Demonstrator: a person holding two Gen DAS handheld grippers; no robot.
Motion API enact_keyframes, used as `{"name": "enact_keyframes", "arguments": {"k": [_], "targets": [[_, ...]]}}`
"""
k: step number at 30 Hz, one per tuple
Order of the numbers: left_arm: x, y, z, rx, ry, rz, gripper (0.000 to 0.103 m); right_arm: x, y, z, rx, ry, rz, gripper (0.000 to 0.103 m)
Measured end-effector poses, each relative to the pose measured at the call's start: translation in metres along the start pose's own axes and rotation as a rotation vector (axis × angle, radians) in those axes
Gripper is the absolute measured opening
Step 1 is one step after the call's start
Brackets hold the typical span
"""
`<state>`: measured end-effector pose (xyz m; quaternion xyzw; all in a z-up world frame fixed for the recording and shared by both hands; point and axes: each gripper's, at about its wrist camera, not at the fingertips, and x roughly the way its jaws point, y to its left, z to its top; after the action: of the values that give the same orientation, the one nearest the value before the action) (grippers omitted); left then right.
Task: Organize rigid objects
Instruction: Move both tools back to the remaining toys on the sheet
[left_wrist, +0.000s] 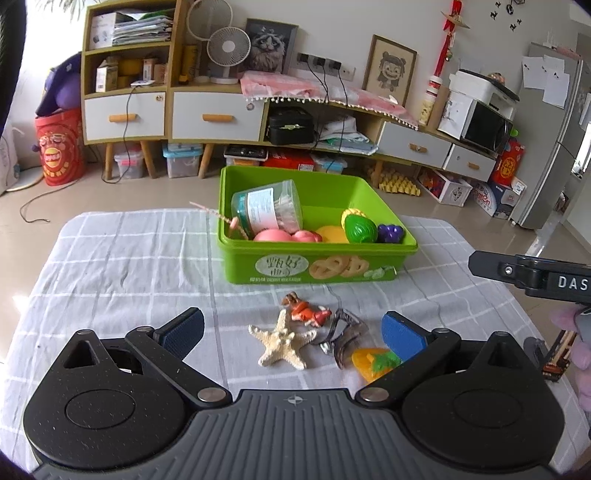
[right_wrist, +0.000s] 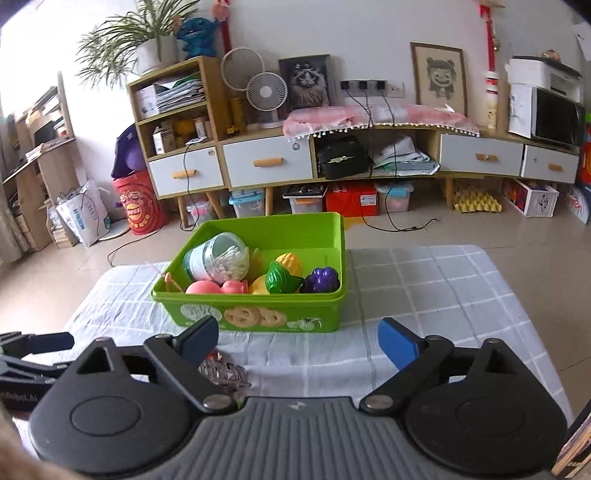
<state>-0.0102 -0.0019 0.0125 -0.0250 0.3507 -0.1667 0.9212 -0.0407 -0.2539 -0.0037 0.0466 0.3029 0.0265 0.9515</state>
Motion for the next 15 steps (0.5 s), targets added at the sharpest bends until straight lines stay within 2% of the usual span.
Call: {"name": "enact_keyframes", "arguments": {"k": [4,8,15], "targets": [[-0.002,0.002,-0.006,0.021,0.002,-0.009,0.101,-0.003,-0.003,-0.008,-0.034,0.030,0.020,0.083],[0.000,0.001,-0.015,0.069,0.001,0.000,0.101,-0.011,-0.005,-0.019,-0.072,-0.020,0.046,0.086],[0.005,0.002,-0.028,0.093,0.030,-0.029,0.101,-0.009,-0.006,-0.033,-0.077,0.013,0.066,0.087]]}}
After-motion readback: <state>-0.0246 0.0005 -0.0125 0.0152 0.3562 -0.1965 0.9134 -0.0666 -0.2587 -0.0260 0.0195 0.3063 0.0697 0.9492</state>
